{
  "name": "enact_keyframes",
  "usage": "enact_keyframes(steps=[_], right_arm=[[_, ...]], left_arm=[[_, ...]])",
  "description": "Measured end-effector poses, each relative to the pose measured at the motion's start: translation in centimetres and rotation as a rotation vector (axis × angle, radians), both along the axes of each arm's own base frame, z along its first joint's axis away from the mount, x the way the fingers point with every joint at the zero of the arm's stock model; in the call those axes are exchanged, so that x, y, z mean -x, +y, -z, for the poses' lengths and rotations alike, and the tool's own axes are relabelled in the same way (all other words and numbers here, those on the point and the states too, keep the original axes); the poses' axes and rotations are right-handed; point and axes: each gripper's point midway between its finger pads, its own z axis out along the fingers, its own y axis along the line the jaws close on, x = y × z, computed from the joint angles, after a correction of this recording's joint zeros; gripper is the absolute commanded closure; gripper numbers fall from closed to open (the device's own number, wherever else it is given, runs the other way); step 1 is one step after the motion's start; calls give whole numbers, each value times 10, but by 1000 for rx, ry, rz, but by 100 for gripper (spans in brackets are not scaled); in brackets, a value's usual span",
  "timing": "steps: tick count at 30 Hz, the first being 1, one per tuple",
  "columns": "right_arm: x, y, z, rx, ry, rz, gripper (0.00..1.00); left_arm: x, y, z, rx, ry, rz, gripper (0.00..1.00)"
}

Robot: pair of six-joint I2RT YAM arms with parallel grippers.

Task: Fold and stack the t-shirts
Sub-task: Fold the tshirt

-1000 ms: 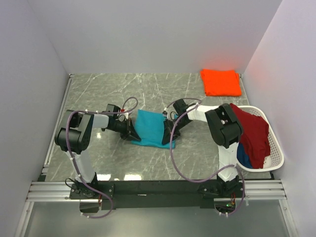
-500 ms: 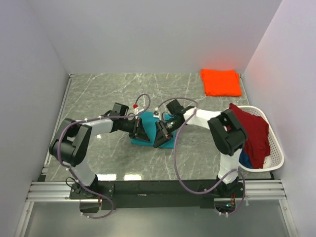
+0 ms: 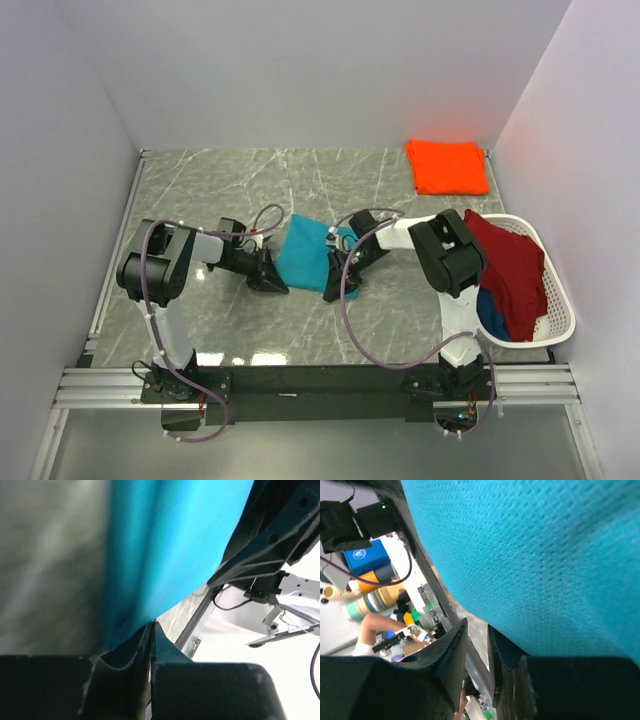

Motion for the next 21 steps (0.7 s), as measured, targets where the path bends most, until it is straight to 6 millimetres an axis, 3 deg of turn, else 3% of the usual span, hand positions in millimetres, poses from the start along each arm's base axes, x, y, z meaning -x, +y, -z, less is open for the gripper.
enact_keyframes(steps=[4,10,13,16,19,21], right_arm=[[-2,-19,0,44,-8,17,70],[3,-38,0,118,-51,-58,72],[-4,-42,-7,127,-130,-137,71],[-14,-39,-29,71,-222,-196,69],[-16,-36,-57,-4,-295,-205,68],[-18,-34,-75,-51,-330,-178,68]], left_arm=[[-5,11,0,12,1,-32,91],[8,17,-4,57,-1,-10,91],[14,15,-28,108,-71,25,91],[5,5,-69,166,-238,73,91],[-6,-18,-103,206,-403,135,89],[-13,-38,-114,221,-476,165,89]])
